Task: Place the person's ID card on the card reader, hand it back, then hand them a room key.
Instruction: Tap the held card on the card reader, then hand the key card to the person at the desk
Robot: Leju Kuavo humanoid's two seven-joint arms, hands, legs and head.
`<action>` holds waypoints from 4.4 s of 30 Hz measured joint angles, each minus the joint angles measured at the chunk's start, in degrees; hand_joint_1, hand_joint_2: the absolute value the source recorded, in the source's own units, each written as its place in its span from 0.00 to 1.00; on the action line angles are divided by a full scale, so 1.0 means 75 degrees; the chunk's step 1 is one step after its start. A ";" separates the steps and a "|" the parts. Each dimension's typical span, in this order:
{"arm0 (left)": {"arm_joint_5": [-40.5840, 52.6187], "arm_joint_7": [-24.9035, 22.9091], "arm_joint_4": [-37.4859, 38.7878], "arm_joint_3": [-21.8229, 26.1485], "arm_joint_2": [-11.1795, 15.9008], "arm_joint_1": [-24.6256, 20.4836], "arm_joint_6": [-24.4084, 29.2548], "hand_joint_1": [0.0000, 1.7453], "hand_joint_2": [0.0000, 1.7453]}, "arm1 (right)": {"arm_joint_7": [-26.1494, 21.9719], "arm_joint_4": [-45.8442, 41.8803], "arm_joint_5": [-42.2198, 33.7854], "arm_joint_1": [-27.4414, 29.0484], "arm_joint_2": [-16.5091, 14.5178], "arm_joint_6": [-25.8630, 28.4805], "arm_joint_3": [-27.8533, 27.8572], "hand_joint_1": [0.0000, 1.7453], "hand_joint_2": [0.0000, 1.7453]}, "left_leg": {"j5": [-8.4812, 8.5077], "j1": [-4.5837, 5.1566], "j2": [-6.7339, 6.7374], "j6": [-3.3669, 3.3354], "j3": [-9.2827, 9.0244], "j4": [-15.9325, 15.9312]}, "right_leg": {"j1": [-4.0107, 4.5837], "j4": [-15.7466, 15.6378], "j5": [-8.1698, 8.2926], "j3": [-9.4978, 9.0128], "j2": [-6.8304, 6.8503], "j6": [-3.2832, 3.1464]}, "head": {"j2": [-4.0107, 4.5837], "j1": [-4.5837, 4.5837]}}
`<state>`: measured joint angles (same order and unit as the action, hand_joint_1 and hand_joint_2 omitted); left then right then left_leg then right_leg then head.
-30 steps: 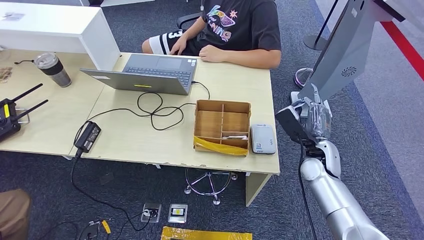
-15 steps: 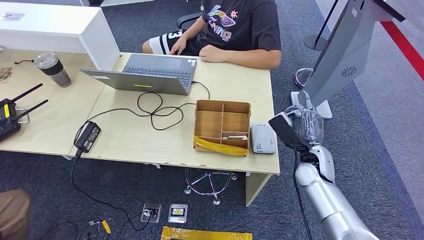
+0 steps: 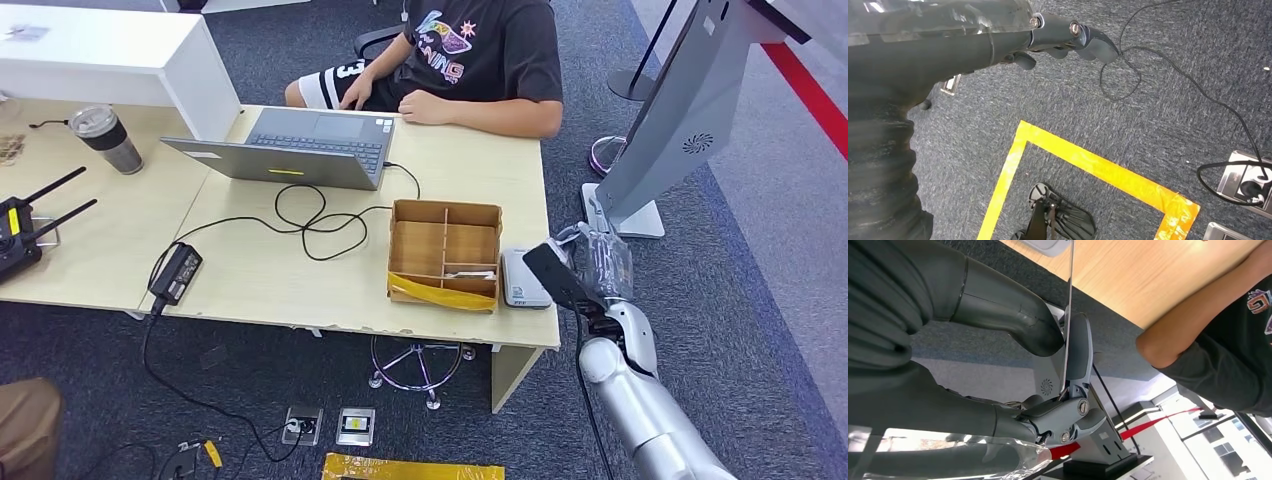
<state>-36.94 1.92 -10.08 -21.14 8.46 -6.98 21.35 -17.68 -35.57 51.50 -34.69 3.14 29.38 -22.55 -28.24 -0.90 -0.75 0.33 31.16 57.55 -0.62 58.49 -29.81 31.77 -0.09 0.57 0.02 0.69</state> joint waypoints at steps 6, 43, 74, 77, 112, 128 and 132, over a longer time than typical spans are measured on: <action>-0.0007 -0.0001 0.0000 -0.0017 0.0000 0.0000 0.0000 0.00 1.00 | 0.0000 0.0109 0.0100 0.0003 -0.0026 -0.0024 -0.0001 1.00 1.00 | 0.0000 0.0000 0.0000 0.0000 0.0000 0.0000 | 0.0000 0.0000 0.0000 0.0000 0.0000 0.0000 | -0.0001 0.0001; -0.0038 -0.0001 0.0000 -0.0023 -0.0035 -0.0001 0.0012 0.00 1.00 | 0.0458 0.0961 0.0518 0.0164 -0.0258 -0.0388 -0.0127 1.00 1.00 | 0.0000 0.0000 0.0000 0.0000 0.0001 0.0000 | 0.0000 0.0000 0.0000 0.0001 0.0000 0.0000 | 0.0000 0.0000; -0.0038 0.0000 0.0000 -0.0023 -0.0032 -0.0001 -0.0006 0.00 1.00 | 0.0615 0.1400 0.0588 0.0272 -0.0256 -0.0490 -0.0211 1.00 1.00 | 0.0000 0.0000 0.0001 0.0000 -0.0006 0.0000 | 0.0000 0.0000 0.0000 -0.0003 -0.0002 0.0000 | -0.0001 0.0001; -0.0038 0.0000 0.0000 -0.0025 -0.0032 -0.0001 -0.0006 0.00 1.00 | 0.0615 0.1415 0.0588 0.0272 -0.0258 -0.0490 -0.0211 1.00 1.00 | 0.0000 0.0000 0.0001 0.0000 -0.0006 0.0000 | 0.0000 -0.0001 0.0000 -0.0003 -0.0002 0.0000 | 0.0000 0.0001; -0.0141 0.0000 0.0000 -0.0082 -0.0033 0.0000 0.0012 0.00 1.00 | 0.0361 0.0731 0.0157 -0.0718 0.0203 -0.0328 0.0065 1.00 1.00 | 0.0004 0.0002 0.0000 -0.0004 -0.0004 0.0002 | -0.0003 -0.0001 0.0006 -0.0003 -0.0001 0.0007 | 0.0000 -0.0001; -0.0174 0.0000 0.0000 -0.0084 -0.0037 0.0000 0.0051 0.00 1.00 | 0.0470 -0.0287 0.0353 -0.0694 0.0318 -0.0396 0.0259 1.00 1.00 | 0.0004 0.0002 0.0001 -0.0004 -0.0004 0.0002 | -0.0003 -0.0001 0.0006 -0.0003 -0.0001 0.0007 | -0.0001 0.0001; -0.0185 0.0000 0.0000 -0.0095 -0.0041 -0.0001 0.0081 0.00 1.00 | 0.0403 -0.0615 0.0243 -0.0667 0.0317 -0.0415 0.0351 1.00 1.00 | 0.0004 0.0002 0.0001 -0.0004 -0.0003 0.0001 | -0.0003 0.0000 0.0006 -0.0003 -0.0001 0.0007 | 0.0000 0.0001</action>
<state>-38.33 1.92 -10.08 -21.85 8.15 -6.98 21.96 -14.66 -40.19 53.32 -39.70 5.52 26.27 -19.92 -28.21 -0.88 -0.74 0.30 31.13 57.56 -0.64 58.49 -29.76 31.75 -0.10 0.62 0.02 0.70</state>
